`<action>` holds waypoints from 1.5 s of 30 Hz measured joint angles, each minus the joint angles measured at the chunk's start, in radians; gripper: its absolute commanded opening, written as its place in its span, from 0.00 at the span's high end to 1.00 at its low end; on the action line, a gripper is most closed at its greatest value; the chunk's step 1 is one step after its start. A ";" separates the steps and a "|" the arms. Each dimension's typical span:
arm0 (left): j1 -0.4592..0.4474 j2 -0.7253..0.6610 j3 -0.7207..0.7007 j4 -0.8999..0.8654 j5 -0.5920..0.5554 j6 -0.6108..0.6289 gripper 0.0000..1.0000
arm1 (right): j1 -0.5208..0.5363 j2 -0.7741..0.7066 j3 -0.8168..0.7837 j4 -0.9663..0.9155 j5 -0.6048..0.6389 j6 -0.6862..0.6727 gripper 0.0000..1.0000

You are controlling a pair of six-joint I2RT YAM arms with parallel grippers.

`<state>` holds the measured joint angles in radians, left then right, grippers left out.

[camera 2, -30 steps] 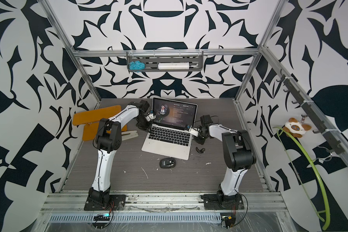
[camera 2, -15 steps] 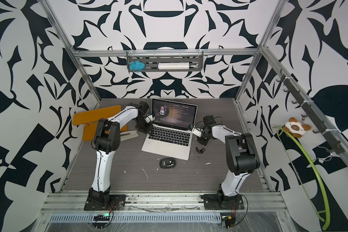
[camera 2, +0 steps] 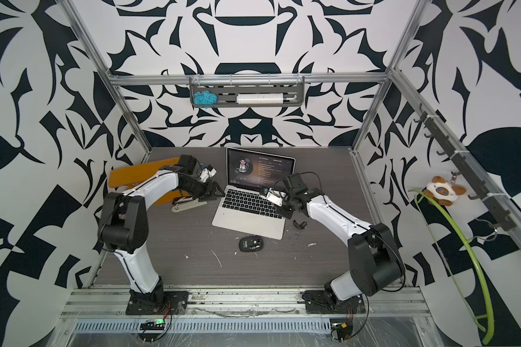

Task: Remove the wireless mouse receiver from the laptop
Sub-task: Take out the USB plug from the USB port.

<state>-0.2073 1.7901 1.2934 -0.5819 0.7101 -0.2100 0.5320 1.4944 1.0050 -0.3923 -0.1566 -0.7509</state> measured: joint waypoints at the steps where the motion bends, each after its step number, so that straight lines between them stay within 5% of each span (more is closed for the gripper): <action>1: 0.006 -0.032 -0.030 0.049 0.046 -0.034 0.38 | 0.033 0.006 0.002 0.003 0.006 0.009 0.98; 12: -0.034 -0.064 -0.153 0.289 0.298 -0.164 0.39 | 0.161 0.053 0.071 0.080 0.011 0.121 0.98; 25: -0.117 -0.061 -0.148 0.306 0.357 -0.106 0.45 | 0.176 0.062 0.152 0.126 -0.058 0.169 0.98; 45: -0.145 -0.012 -0.111 0.308 0.410 -0.089 0.75 | 0.199 0.108 0.192 0.127 -0.043 0.173 0.98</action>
<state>-0.3519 1.7779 1.1820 -0.2737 1.1202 -0.2993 0.7307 1.6020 1.1969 -0.2657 -0.1997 -0.5781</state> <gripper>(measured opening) 0.267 0.135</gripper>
